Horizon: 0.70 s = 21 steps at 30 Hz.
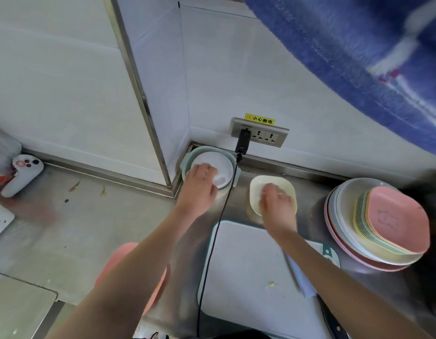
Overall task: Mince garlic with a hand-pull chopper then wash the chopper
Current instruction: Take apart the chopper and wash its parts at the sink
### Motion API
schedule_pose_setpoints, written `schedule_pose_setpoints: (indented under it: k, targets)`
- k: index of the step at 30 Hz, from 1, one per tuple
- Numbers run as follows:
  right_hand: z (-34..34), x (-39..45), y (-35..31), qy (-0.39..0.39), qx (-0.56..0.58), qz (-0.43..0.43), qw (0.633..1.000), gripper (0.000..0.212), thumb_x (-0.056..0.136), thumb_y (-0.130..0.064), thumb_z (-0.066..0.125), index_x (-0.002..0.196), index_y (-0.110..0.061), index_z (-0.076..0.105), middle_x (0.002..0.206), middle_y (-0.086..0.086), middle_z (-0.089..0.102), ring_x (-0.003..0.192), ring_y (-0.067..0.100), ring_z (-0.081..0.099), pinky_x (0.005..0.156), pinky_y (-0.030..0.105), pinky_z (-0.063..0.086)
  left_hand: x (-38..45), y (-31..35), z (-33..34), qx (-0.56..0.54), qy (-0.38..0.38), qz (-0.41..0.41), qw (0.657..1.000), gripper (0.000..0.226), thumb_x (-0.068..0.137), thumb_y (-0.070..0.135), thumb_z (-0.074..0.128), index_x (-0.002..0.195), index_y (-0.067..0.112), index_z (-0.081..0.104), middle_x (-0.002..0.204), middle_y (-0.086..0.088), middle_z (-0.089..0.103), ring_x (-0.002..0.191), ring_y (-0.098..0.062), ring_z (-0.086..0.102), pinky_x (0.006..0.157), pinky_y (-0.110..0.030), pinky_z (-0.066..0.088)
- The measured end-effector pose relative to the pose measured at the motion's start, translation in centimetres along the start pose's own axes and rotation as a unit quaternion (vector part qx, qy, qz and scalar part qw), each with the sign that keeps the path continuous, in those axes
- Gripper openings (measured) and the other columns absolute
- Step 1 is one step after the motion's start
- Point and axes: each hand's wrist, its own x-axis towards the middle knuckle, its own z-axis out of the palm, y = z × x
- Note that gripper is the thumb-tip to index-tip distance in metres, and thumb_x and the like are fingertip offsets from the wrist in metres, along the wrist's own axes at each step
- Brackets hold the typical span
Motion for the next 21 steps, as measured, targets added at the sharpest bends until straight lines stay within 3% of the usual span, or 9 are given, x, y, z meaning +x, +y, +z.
schedule_pose_setpoints:
  k: [1, 3, 5, 9, 13, 17, 19, 21]
  targets:
    - [-0.1, -0.3, 1.9, 0.009, -0.002, 0.102, 0.995, 0.019, 0.094, -0.015, 0.04, 0.109, -0.008, 0.05, 0.103, 0.016, 0.061, 0.096, 0.036, 0.057, 0.08, 0.041, 0.039, -0.6, 1.2, 0.5, -0.002, 0.001, 0.051, 0.999, 0.027, 0.075, 0.014, 0.049, 0.098, 0.007, 0.062, 0.1, -0.011, 0.061, 0.094, -0.033, 0.059, 0.075, -0.042, 0.053]
    - [-0.5, -0.7, 5.1, -0.061, -0.024, 0.262, 0.963, 0.028, 0.098, -0.021, 0.038, 0.121, -0.005, 0.041, 0.119, 0.019, 0.056, 0.111, 0.035, 0.051, 0.091, 0.044, 0.037, -1.6, 3.5, 1.8, -0.006, -0.052, 0.122, 0.991, 0.024, 0.072, 0.016, 0.055, 0.094, 0.01, 0.063, 0.097, -0.007, 0.062, 0.092, -0.03, 0.06, 0.077, -0.04, 0.052]
    - [-0.5, -0.6, 7.3, -0.145, -0.043, 0.317, 0.936, 0.034, 0.099, -0.019, 0.037, 0.129, -0.006, 0.033, 0.128, 0.021, 0.052, 0.12, 0.037, 0.045, 0.097, 0.045, 0.032, -2.5, 5.2, 2.9, -0.009, -0.103, 0.147, 0.984, 0.027, 0.065, 0.013, 0.069, 0.091, 0.012, 0.065, 0.095, -0.004, 0.063, 0.093, -0.027, 0.061, 0.08, -0.036, 0.051]
    - [-0.3, 1.4, 7.5, -0.207, -0.006, 0.331, 0.921, 0.035, 0.09, -0.017, 0.048, 0.125, -0.016, 0.048, 0.121, 0.013, 0.059, 0.117, 0.033, 0.049, 0.099, 0.044, 0.031, -4.3, 5.8, 3.4, -0.02, -0.147, 0.104, 0.983, 0.022, 0.067, 0.006, 0.065, 0.088, 0.011, 0.063, 0.09, -0.005, 0.061, 0.092, -0.028, 0.059, 0.081, -0.037, 0.047]
    - [-0.5, 2.5, 4.1, -0.248, -0.046, 0.3, 0.92, 0.027, 0.085, -0.023, 0.059, 0.112, -0.026, 0.059, 0.109, 0.001, 0.062, 0.117, 0.024, 0.05, 0.102, 0.042, 0.026, -4.7, 4.6, 2.8, 0.015, -0.184, 0.056, 0.981, 0.023, 0.084, 0.008, 0.05, 0.105, 0.012, 0.059, 0.11, -0.003, 0.057, 0.11, -0.023, 0.048, 0.095, -0.035, 0.032]
    - [0.7, 3.0, 3.3, -0.273, -0.023, 0.252, 0.928, 0.032, 0.091, -0.026, 0.042, 0.122, -0.03, 0.051, 0.126, 0.001, 0.056, 0.124, 0.026, 0.044, 0.101, 0.044, 0.03, -4.5, 4.0, 2.2, 0.027, -0.181, 0.036, 0.982, 0.025, 0.087, 0.01, 0.048, 0.109, 0.013, 0.058, 0.113, -0.002, 0.056, 0.112, -0.022, 0.047, 0.096, -0.034, 0.031]
    - [0.5, 2.4, 4.3, -0.233, 0.047, 0.279, 0.93, 0.038, 0.095, -0.024, 0.034, 0.13, -0.031, 0.046, 0.131, 0.002, 0.052, 0.127, 0.027, 0.041, 0.107, 0.045, 0.027, -4.8, 3.7, 1.7, 0.026, -0.158, 0.028, 0.987, 0.021, 0.08, 0.006, 0.058, 0.099, 0.01, 0.061, 0.102, -0.005, 0.06, 0.102, -0.026, 0.054, 0.089, -0.037, 0.039]
    - [-0.1, 0.9, 5.3, -0.131, 0.077, 0.285, 0.946, 0.041, 0.096, -0.016, 0.032, 0.133, -0.026, 0.043, 0.127, 0.003, 0.056, 0.123, 0.027, 0.043, 0.102, 0.042, 0.027, -5.7, 2.7, 1.5, 0.034, -0.121, 0.01, 0.992, 0.028, 0.061, 0.002, 0.073, 0.087, 0.009, 0.063, 0.086, -0.006, 0.062, 0.084, -0.03, 0.061, 0.073, -0.039, 0.049]
